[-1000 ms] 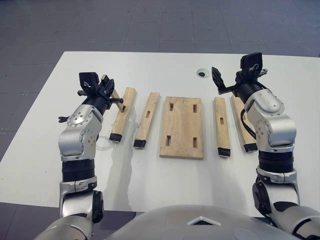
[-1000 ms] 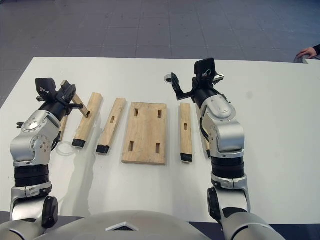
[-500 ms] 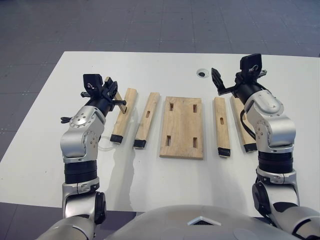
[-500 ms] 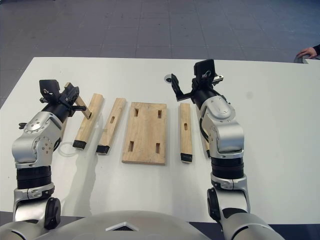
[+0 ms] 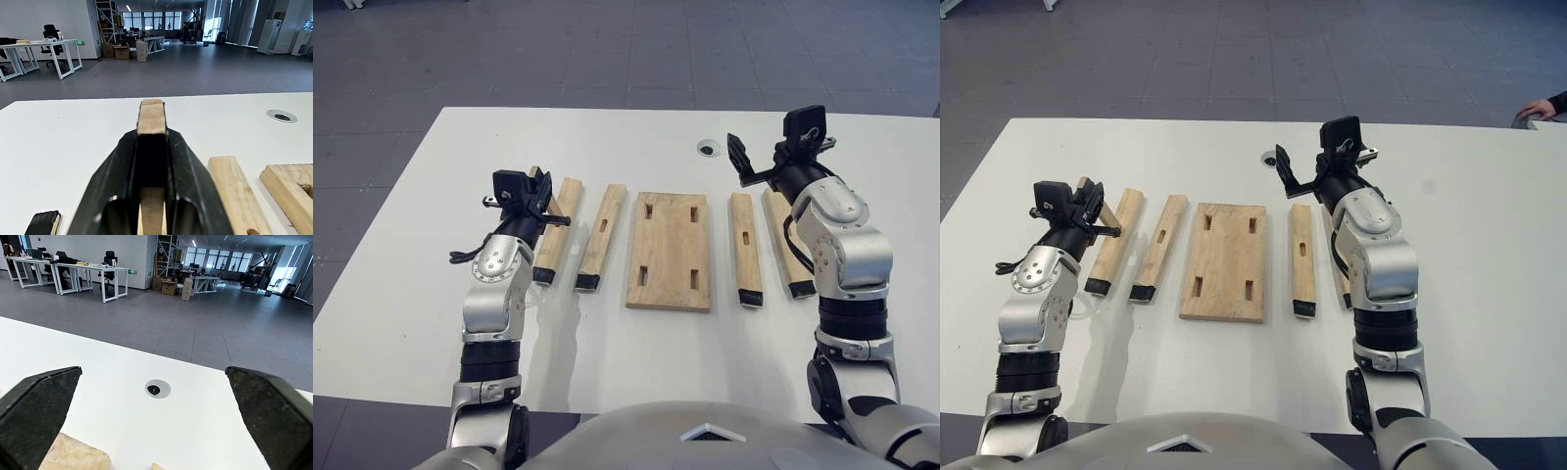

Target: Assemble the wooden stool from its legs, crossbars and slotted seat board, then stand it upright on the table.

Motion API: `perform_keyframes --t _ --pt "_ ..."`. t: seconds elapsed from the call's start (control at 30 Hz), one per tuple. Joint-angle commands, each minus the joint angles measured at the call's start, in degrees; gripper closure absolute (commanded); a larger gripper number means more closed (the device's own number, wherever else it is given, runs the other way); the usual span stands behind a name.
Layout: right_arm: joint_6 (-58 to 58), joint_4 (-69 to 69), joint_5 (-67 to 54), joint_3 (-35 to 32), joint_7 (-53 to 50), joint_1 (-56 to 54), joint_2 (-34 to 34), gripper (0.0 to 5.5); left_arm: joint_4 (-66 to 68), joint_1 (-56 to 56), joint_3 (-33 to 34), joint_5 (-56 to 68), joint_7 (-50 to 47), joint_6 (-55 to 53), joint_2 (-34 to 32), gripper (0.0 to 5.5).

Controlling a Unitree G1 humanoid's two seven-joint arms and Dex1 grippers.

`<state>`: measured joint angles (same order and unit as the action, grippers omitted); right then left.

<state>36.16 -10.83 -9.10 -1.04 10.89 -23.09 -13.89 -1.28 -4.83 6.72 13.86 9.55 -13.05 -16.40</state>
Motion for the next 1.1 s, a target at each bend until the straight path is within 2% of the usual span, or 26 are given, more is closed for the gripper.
perform_keyframes --t 0.03,0.27,0.47,0.73,0.87,1.03,1.1 --pt "0.28 -0.99 0.18 0.06 0.29 -0.28 -0.19 0.06 14.72 8.43 -0.59 -1.02 1.96 -4.79 1.06 5.06" --pt "0.37 -0.79 0.14 0.14 0.52 -0.50 -0.31 0.06 17.42 8.94 -1.33 -1.46 2.60 -2.65 0.87 5.06" --pt "0.28 -0.93 0.31 0.29 0.74 -0.12 -0.33 0.06 7.59 4.66 0.35 -1.16 -3.16 -5.87 1.68 5.06" --pt "-0.08 -0.11 0.56 0.81 1.32 -0.76 -0.36 0.06 -9.61 1.13 0.25 0.05 -13.01 -17.30 6.80 5.06" --pt "-0.13 -0.06 0.62 0.71 1.42 -0.84 -0.44 0.06 -12.39 2.55 -0.98 -0.41 -13.44 -20.12 8.41 5.06" --pt "-0.54 0.33 0.52 0.88 1.77 -1.09 -0.12 0.06 -11.70 2.44 -0.61 -2.96 -12.70 -18.86 6.79 5.06" --pt "-0.45 0.32 0.63 0.92 1.83 -1.07 -0.13 0.06 -12.44 1.93 -0.82 -3.91 -12.72 -18.14 6.49 4.66"
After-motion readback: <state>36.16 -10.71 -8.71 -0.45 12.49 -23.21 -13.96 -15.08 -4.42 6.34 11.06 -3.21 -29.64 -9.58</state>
